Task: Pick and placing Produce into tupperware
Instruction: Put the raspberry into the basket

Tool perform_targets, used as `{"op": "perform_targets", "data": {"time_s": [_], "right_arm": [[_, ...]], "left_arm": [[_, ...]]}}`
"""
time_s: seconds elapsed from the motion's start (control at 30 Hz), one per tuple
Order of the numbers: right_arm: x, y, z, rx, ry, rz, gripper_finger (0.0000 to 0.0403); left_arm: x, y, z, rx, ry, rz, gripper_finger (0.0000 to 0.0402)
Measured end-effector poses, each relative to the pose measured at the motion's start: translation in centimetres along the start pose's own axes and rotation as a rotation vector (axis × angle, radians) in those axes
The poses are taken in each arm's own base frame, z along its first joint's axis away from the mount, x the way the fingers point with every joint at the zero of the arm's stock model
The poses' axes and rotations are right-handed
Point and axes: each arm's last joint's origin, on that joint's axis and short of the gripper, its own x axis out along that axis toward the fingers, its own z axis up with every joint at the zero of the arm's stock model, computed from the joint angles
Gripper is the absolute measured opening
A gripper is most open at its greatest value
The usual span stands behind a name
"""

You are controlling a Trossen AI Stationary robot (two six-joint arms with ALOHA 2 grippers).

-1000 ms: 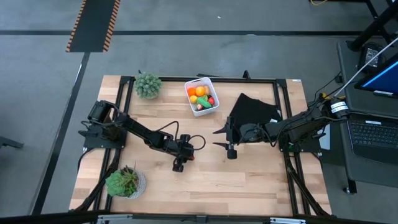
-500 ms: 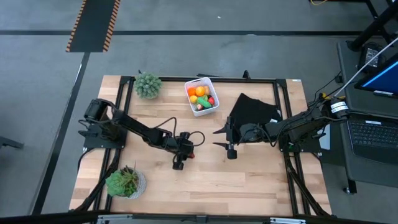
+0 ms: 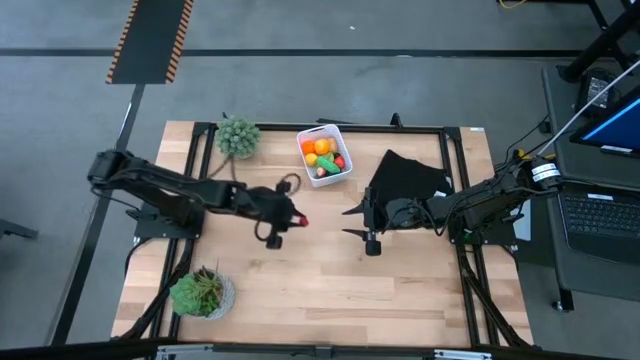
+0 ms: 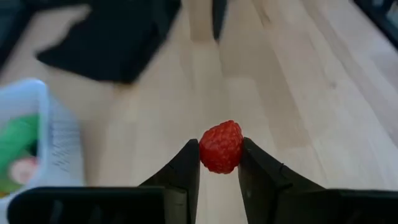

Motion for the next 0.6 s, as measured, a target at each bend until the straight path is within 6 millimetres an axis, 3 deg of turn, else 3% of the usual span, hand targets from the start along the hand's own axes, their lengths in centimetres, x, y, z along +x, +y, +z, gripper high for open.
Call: {"op": "perform_targets", "data": {"time_s": [0.23, 0.43, 0.6], "right_arm": [[0.0, -0.1, 0.1, 0.002, -0.011, -0.005, 0.0218], [0.0, -0.2, 0.4, 0.008, -0.04, -0.009, 0.0218], [0.1, -1.1, 0.9, 0.029, -0.097, -0.046, 0.0218]], "left_arm": [[-2.6, 2.0, -1.8, -0.05, -0.197, 0.052, 0.0078], [-3.0, 3.0, -4.7, -0.096, -0.411, 0.035, 0.0079], [-3.0, 3.5, -6.5, -0.135, -0.481, 0.065, 0.0078]]}}
